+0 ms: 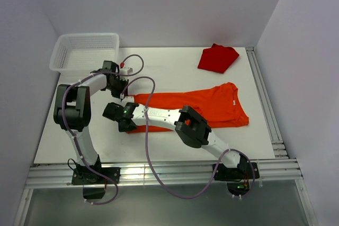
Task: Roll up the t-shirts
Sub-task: Roll the tshirt
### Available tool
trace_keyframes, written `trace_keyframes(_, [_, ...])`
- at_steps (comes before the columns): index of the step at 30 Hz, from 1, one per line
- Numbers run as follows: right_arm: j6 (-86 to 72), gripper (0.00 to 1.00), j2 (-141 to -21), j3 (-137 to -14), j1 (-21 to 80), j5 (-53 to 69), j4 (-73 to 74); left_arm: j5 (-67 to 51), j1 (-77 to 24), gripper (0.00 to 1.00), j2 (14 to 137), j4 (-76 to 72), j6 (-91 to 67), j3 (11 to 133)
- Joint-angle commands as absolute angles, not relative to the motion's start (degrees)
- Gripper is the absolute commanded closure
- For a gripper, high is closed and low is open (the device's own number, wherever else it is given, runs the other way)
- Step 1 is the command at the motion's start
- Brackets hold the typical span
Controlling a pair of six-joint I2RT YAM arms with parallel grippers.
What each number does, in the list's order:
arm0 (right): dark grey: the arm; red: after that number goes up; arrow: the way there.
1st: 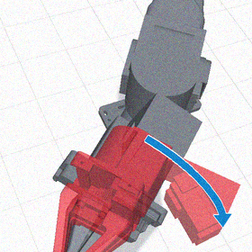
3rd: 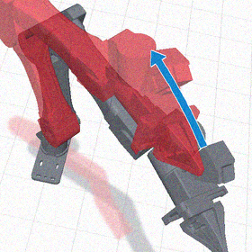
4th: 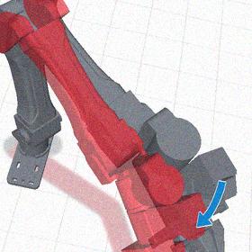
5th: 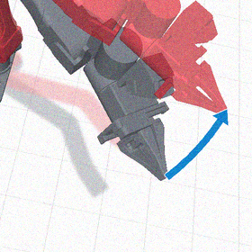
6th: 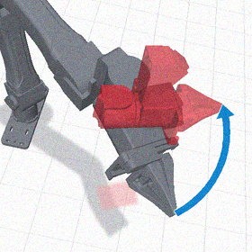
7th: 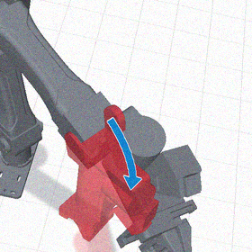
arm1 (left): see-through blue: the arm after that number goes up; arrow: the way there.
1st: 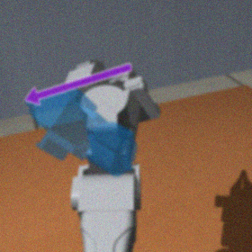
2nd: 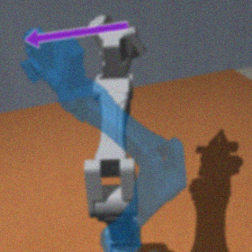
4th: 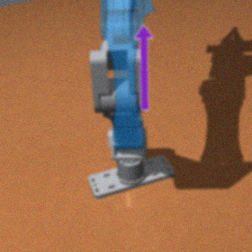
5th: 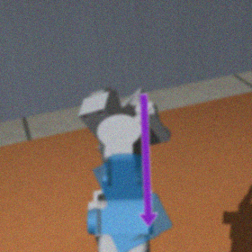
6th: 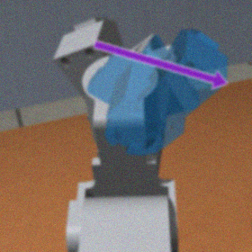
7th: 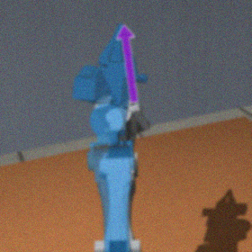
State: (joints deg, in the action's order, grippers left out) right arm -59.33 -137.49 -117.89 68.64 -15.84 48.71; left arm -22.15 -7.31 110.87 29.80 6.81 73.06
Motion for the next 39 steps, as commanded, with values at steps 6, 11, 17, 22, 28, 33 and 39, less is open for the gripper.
trace_keyframes(6, [-56.51,0.97,-132.45,-120.14,69.17,-13.62,43.86,-9.76,-7.91,1.00,105.65,30.85,10.02,72.86])
trace_keyframes(11, [-56.16,0.97,-131.93,-120.94,69.00,-12.92,42.63,-7.65,-8.70,1.00,105.29,32.08,10.20,73.92])
trace_keyframes(17, [-56.87,0.97,-128.85,-116.11,68.21,-12.66,38.85,-5.63,-10.90,1.00,105.38,32.87,9.49,75.23])
trace_keyframes(22, [-57.39,0.98,-126.74,-113.04,67.76,-13.36,37.88,-4.83,-12.57,1.00,105.64,34.36,8.26,77.25])
trace_keyframes(28, [-57.83,0.98,-124.81,-109.26,66.89,-13.88,37.18,-3.78,-13.89,1.00,106.00,35.33,7.47,79.36])
trace_keyframes(33, [-58.71,0.98,-123.14,-105.39,66.45,-14.68,36.39,-2.47,-14.94,1.00,106.61,36.03,7.38,80.33])
trace_keyframes(39, [-59.50,0.98,-120.86,-101.61,66.09,-15.20,34.63,-1.32,-16.87,1.00,107.75,36.47,7.29,81.12])
